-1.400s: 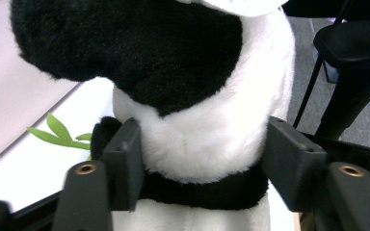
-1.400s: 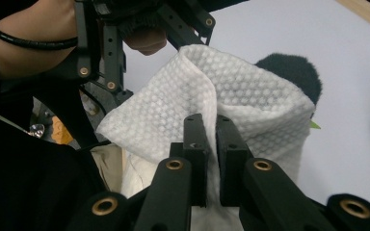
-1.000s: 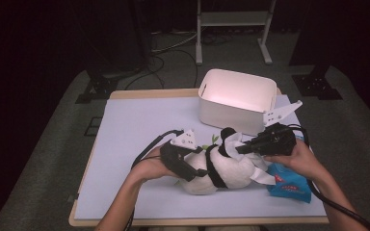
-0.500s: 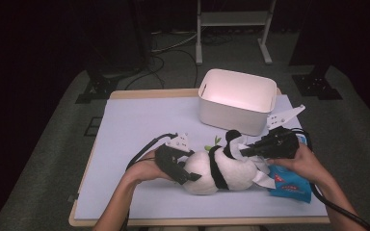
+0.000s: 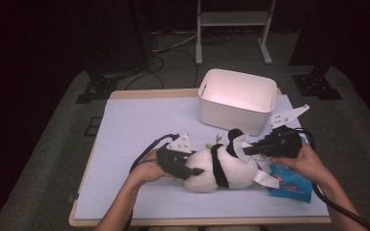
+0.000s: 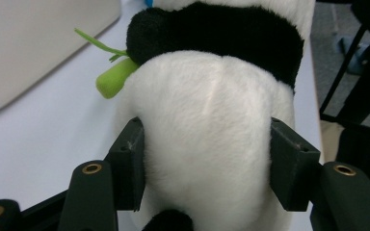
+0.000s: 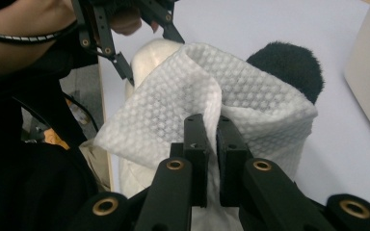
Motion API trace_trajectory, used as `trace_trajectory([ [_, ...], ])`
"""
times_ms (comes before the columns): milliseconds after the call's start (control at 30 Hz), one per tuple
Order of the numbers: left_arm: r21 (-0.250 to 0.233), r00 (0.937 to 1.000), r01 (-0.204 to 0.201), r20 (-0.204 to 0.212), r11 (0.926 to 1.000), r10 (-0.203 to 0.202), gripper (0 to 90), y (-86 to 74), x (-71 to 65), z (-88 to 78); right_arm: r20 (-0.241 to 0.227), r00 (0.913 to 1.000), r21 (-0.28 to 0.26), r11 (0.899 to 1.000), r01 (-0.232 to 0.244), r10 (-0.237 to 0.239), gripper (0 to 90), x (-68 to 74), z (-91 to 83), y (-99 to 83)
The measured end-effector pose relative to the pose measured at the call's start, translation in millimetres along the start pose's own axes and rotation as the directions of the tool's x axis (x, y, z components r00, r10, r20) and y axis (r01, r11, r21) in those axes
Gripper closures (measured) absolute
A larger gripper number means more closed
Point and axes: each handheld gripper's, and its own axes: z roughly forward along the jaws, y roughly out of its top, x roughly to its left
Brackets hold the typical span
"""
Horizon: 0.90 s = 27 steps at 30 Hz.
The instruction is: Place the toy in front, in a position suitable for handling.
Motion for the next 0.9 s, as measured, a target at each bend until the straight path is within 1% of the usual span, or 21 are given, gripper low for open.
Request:
trace_trajectory([
  [100,0.007,0.9996,-0.014,-0.023,0.9999,0.014,41.3,1.3,0.5,-4.1,-0.042,0.999,0.008,1.0,0.015,-0.015,85.0,2.3,6.6,5.9],
  [133,0.004,0.9996,-0.016,-0.021,0.9999,0.016,41.4,1.8,0.4,-4.7,-0.036,0.9991,0.03,0.999,0.025,-0.024,84.9,3.8,11.2,8.5],
  [200,0.018,0.9994,-0.022,-0.025,0.9996,0.022,41.4,2.3,-0.4,-4.6,-0.029,0.9987,0.066,0.997,0.044,-0.042,84.9,6.1,22.4,13.0],
  [233,0.021,0.9994,-0.024,-0.026,0.9995,0.024,41.4,1.8,-0.2,-5.1,-0.032,0.9986,0.069,0.997,0.043,-0.041,85.0,6.5,25.3,14.5],
  [267,0.013,0.9996,-0.014,-0.026,0.9998,0.014,41.4,0.6,-0.1,-5.4,-0.038,0.9984,0.064,0.997,0.045,-0.043,85.0,6.4,27.6,16.4],
  [367,0.011,0.9995,-0.019,-0.025,0.9997,0.02,41.3,0.2,-0.4,-5.6,-0.047,0.9976,0.063,0.997,0.053,-0.05,85.0,7.8,34.7,23.6],
  [567,0.021,0.9989,-0.038,-0.025,0.9991,0.039,41.2,4.4,-2.4,-5.9,-0.078,0.9935,0.1,0.991,0.09,-0.082,84.9,13.4,55.2,38.1],
  [600,0.02,0.999,-0.036,-0.024,0.9992,0.036,41.2,4.1,-2.8,-5.8,-0.082,0.9929,0.107,0.99,0.095,-0.086,84.9,14.0,57.5,39.5],
  [667,0.015,0.9992,-0.033,-0.019,0.9993,0.034,41.3,2.3,-1.3,-6.9,-0.083,0.9926,0.108,0.989,0.097,-0.088,84.9,14.1,58.9,40.5],
  [767,0.002,0.9996,-0.025,-0.016,0.9997,0.025,41.4,0.4,-0.6,-7.3,-0.077,0.9939,0.11,0.99,0.087,-0.079,84.9,12.3,54.8,38.6],
  [833,-0.003,0.9997,-0.021,-0.015,0.9998,0.021,41.4,-0.5,-0.5,-7.5,-0.057,0.9955,0.113,0.99,0.082,-0.076,84.9,10.6,48.6,36.2],
  [867,-0.003,0.9997,-0.021,-0.015,0.9998,0.021,41.4,-0.5,-0.5,-7.5,-0.057,0.9955,0.113,0.99,0.082,-0.076,84.9,10.6,48.6,36.2],
  [900,-0.003,0.9997,-0.022,-0.012,0.9998,0.021,41.4,-1.4,-0.3,-8.3,-0.037,0.9969,0.109,0.991,0.073,-0.069,84.9,8.0,40.9,32.3],
])
